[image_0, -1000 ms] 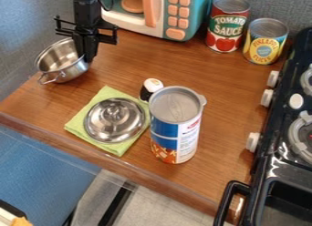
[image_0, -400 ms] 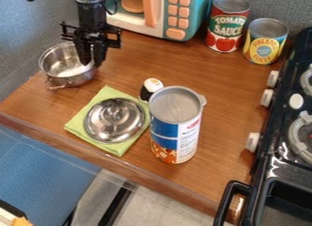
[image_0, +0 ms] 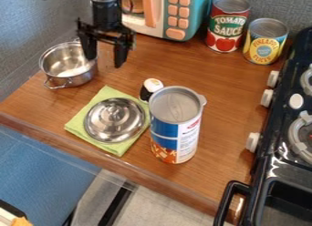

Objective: Move the pot to the left side of the table

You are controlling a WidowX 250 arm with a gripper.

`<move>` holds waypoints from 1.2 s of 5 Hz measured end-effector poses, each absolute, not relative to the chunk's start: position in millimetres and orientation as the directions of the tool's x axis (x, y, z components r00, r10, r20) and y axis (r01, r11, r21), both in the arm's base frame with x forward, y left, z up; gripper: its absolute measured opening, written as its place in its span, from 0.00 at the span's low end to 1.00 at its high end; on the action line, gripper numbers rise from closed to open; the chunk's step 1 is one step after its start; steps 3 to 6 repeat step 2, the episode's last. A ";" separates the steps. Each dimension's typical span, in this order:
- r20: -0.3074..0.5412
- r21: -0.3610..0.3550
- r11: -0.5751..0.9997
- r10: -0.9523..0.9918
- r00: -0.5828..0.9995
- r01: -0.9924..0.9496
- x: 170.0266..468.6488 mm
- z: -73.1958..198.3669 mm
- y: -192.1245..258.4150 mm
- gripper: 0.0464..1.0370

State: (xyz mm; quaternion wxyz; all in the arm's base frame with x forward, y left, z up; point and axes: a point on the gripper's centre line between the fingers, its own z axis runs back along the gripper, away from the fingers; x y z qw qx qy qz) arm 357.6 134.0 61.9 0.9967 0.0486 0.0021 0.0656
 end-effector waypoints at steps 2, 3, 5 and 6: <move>0.011 0.117 0.988 0.099 0.995 -0.100 359.1 65.2 127.6 0.96; 0.011 0.117 0.988 0.099 0.995 -0.100 359.1 65.2 127.6 0.96; 0.011 0.117 0.988 0.099 0.995 -0.100 359.1 65.2 127.6 0.96; 0.011 0.117 0.988 0.099 0.995 -0.100 359.1 65.2 127.6 0.96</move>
